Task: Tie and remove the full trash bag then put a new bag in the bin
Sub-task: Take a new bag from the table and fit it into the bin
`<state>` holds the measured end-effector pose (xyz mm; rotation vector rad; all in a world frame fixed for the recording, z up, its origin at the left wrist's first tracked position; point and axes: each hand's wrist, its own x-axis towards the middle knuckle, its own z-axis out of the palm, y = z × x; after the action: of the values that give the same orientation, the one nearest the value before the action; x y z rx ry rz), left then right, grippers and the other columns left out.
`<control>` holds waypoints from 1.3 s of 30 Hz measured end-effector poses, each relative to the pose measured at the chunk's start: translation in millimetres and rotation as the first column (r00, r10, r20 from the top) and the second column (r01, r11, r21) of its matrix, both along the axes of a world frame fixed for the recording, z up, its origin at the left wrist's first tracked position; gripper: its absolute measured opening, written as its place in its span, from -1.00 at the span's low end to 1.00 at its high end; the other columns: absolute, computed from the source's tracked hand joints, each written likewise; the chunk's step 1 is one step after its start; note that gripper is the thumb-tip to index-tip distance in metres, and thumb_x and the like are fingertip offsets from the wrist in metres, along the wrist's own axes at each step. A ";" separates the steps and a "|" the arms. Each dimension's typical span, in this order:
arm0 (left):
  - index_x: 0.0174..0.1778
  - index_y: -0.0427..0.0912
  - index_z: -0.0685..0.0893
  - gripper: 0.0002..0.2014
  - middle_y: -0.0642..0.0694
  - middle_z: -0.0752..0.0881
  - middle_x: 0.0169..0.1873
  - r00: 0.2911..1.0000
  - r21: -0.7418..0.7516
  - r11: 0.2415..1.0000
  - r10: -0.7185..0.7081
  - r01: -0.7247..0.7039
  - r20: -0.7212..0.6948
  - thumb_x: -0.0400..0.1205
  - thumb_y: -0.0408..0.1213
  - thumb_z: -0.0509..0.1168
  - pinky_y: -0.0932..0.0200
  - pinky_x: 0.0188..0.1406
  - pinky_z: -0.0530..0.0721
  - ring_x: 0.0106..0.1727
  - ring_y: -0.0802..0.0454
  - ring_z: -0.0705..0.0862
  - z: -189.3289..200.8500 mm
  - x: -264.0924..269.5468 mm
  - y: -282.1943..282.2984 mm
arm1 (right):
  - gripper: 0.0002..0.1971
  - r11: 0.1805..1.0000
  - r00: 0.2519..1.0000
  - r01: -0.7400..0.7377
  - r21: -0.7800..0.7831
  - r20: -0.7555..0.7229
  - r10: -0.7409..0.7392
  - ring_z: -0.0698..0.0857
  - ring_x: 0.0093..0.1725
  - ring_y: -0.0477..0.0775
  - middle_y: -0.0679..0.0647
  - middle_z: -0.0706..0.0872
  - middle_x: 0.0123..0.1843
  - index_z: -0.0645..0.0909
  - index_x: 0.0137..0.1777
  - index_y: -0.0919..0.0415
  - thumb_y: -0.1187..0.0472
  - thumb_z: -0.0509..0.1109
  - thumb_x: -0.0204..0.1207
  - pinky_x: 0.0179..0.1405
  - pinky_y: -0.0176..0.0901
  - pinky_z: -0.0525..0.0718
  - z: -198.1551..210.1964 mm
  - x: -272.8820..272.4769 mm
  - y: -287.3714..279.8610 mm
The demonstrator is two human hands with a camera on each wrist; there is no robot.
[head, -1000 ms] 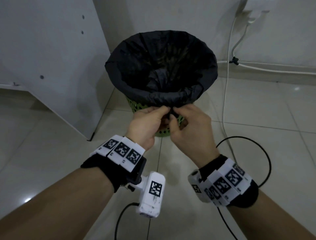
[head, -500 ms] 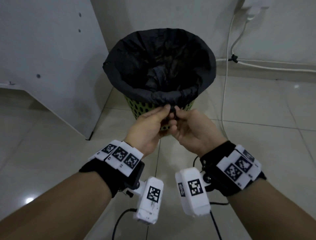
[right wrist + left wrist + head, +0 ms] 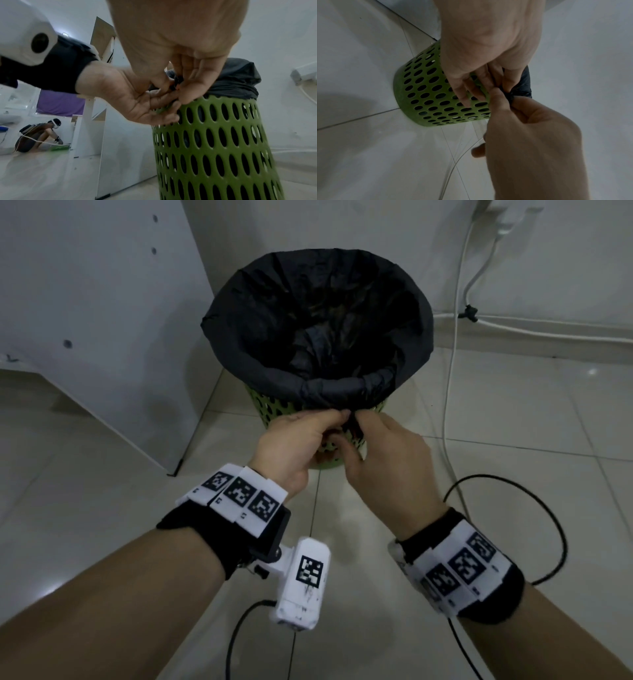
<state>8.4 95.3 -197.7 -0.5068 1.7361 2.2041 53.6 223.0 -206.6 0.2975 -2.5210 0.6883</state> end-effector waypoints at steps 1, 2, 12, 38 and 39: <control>0.10 -0.28 0.84 -0.69 -0.20 0.86 -0.01 1.000 -0.020 1.000 -0.014 0.014 0.004 0.46 -0.28 0.57 -0.05 0.10 0.81 0.04 -0.11 0.82 -0.2 -0.4 -1.2 | -0.88 1.000 1.000 0.000 0.030 -0.014 0.001 0.68 -0.39 0.28 0.18 0.73 -0.26 0.66 -0.09 0.29 0.22 0.45 0.51 -0.54 -0.03 0.61 1.4 -4.7 0.7; 0.10 -0.26 0.84 -0.67 -0.20 0.86 0.03 0.999 -0.027 0.999 -0.034 0.034 0.004 0.44 -0.26 0.57 -0.08 0.14 0.81 0.12 -0.13 0.81 0.6 -0.7 -2.3 | -0.92 0.999 0.999 -0.002 0.044 -0.035 0.003 0.66 -0.43 0.31 0.19 0.70 -0.30 0.64 -0.15 0.30 0.28 0.44 0.49 -0.55 -0.05 0.57 3.0 -9.9 2.2; 0.02 -0.23 0.72 -0.80 -0.09 0.74 -0.28 0.978 0.145 0.969 -0.205 0.200 0.023 0.69 -0.15 0.35 0.01 -0.11 0.77 -0.11 -0.04 0.72 2.2 5.9 0.0 | -0.79 -0.092 0.647 0.571 -0.816 0.378 0.662 0.34 -0.65 -0.12 0.06 0.48 -0.40 0.52 -0.15 0.24 0.28 0.18 0.74 -0.85 -0.35 0.20 22.6 -16.2 2.2; 0.10 -0.30 0.80 -0.74 -0.12 0.80 -0.30 0.988 0.092 0.986 -0.144 0.138 0.055 0.60 -0.20 0.46 0.02 -0.12 0.77 -0.26 -0.03 0.75 7.8 6.1 4.7 | -0.72 0.137 0.782 0.374 -0.918 0.391 0.485 0.38 -0.65 -0.12 0.05 0.52 -0.44 0.52 -0.23 0.22 0.27 0.19 0.76 -0.76 -0.34 0.26 15.3 -11.6 -1.5; 0.06 -0.27 0.81 -0.77 -0.09 0.74 -0.39 0.985 0.088 0.984 -0.160 0.154 0.063 0.61 -0.19 0.45 -0.01 -0.08 0.76 -0.31 -0.02 0.71 8.8 6.6 6.5 | -0.72 -0.057 0.739 0.458 -0.887 0.345 0.578 0.34 -0.66 -0.13 0.06 0.49 -0.43 0.48 -0.21 0.20 0.27 0.15 0.77 -0.80 -0.38 0.19 17.4 -10.2 -2.0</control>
<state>15.0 101.8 -188.9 -0.4071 1.5852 2.1124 43.4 221.0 -189.2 -0.5518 -1.5126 2.9670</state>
